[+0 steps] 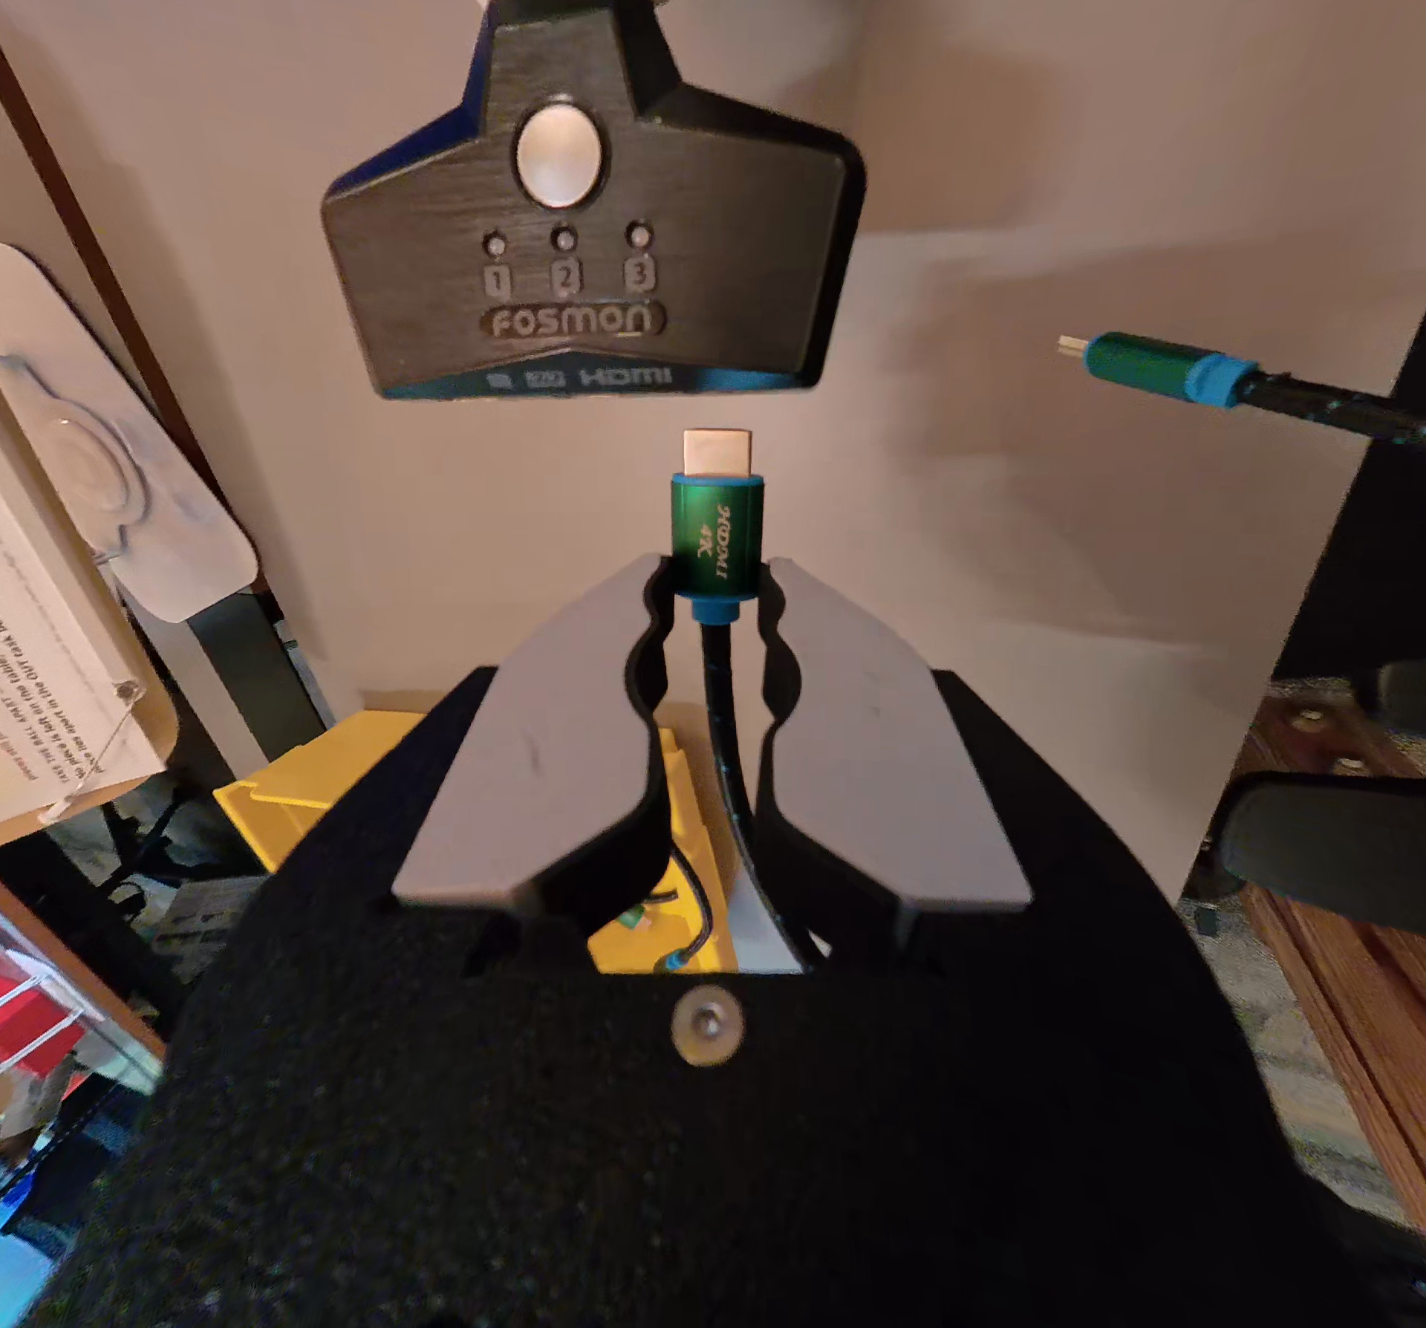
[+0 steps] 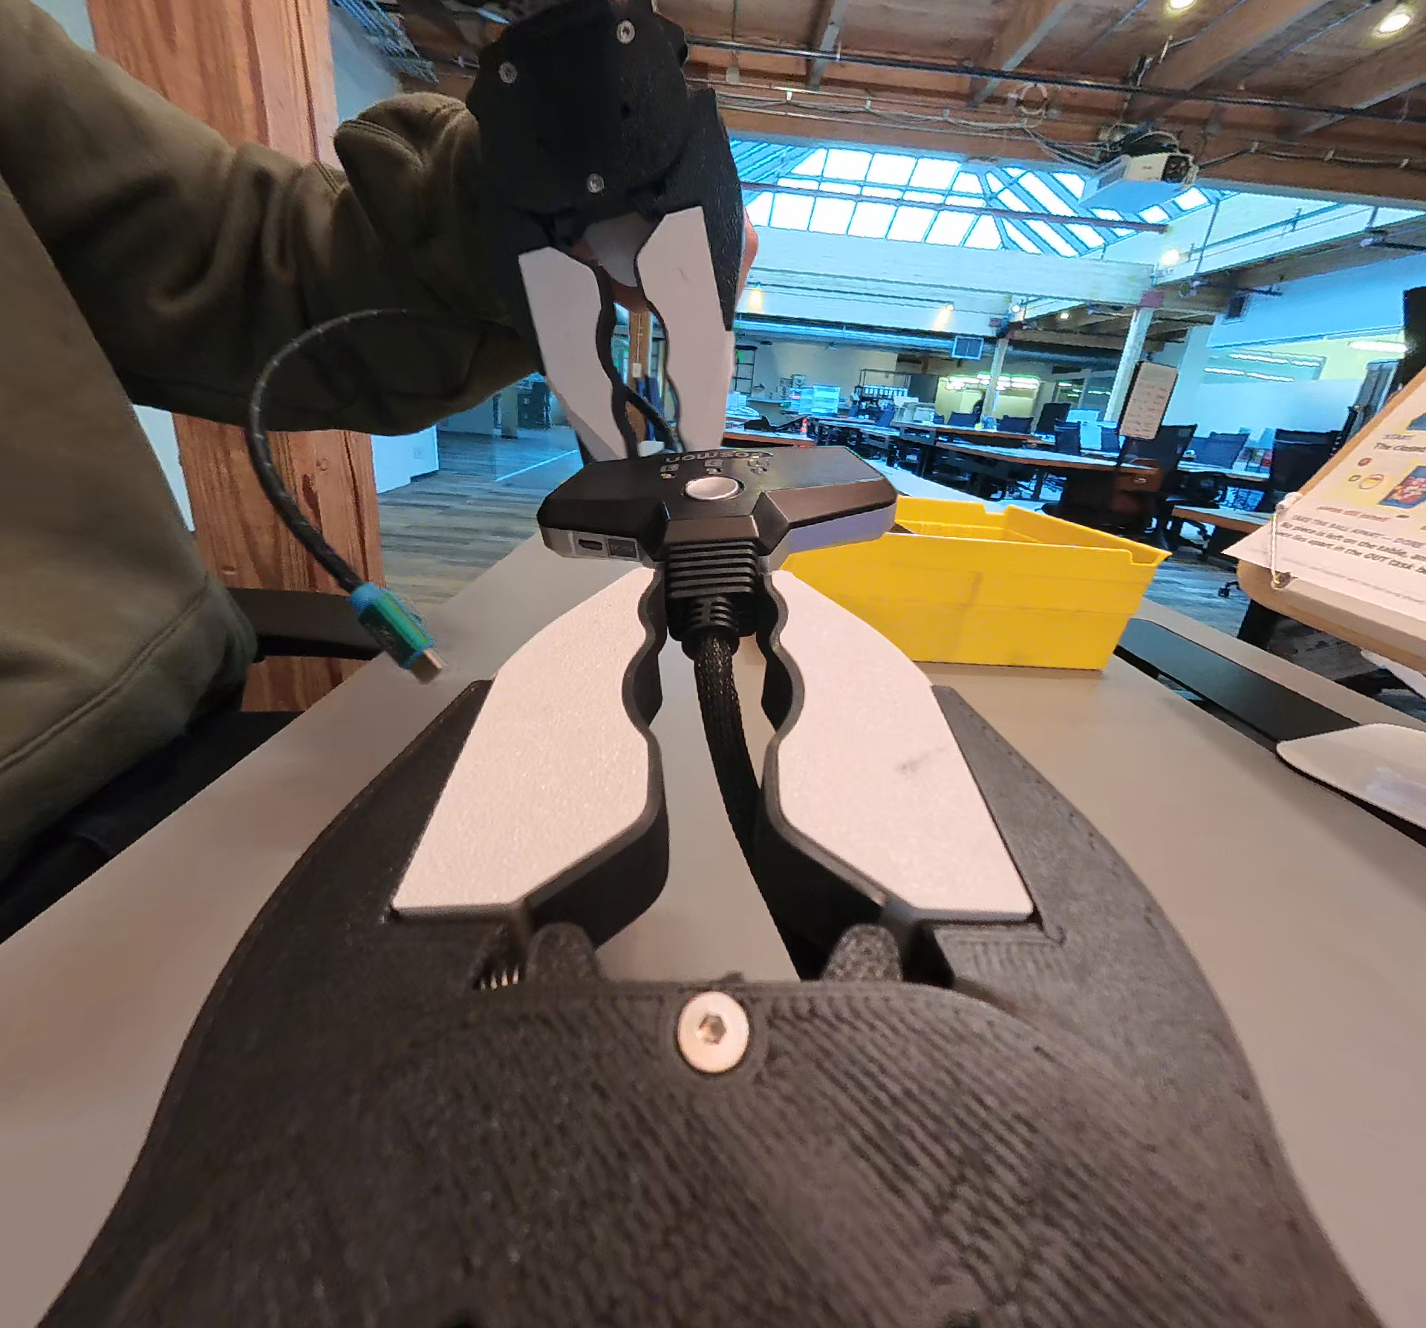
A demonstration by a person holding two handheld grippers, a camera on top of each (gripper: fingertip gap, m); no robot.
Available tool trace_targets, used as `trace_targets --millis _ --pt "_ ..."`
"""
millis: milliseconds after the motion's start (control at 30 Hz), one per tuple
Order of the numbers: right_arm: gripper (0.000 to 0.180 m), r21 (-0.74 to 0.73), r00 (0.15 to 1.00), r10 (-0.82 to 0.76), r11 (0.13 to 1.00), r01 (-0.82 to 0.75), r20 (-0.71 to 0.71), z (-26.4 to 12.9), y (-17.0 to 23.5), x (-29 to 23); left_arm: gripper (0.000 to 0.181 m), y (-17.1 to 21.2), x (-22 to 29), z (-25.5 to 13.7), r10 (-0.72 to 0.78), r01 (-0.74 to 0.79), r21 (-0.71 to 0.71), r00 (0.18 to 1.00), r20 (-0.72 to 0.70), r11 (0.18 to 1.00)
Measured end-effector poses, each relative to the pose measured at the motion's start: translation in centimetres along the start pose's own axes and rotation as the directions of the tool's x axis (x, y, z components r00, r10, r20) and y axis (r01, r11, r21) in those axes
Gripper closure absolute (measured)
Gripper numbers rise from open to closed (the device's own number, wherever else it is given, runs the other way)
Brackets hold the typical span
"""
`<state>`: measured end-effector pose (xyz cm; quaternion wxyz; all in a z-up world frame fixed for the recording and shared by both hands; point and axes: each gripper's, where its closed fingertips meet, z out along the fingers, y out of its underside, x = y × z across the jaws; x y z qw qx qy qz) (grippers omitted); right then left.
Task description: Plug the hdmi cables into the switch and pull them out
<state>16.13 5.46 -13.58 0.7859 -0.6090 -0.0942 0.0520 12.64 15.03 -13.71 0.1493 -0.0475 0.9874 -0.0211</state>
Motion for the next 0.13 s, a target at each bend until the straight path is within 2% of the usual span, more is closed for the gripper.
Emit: trace_targets --millis 33,133 --pt "0.158 -0.001 1.000 0.000 1.000 0.000 -0.003 0.01 0.01 0.05 0.161 -0.16 0.15 -0.01 0.000 0.000 0.002 1.000 -0.006 1.000" --pt "0.158 -0.008 1.000 -0.002 1.000 0.002 -0.003 0.09 0.10 0.03 0.161 -0.40 0.22 -0.07 0.005 -0.005 0.005 1.000 -0.002 1.000"
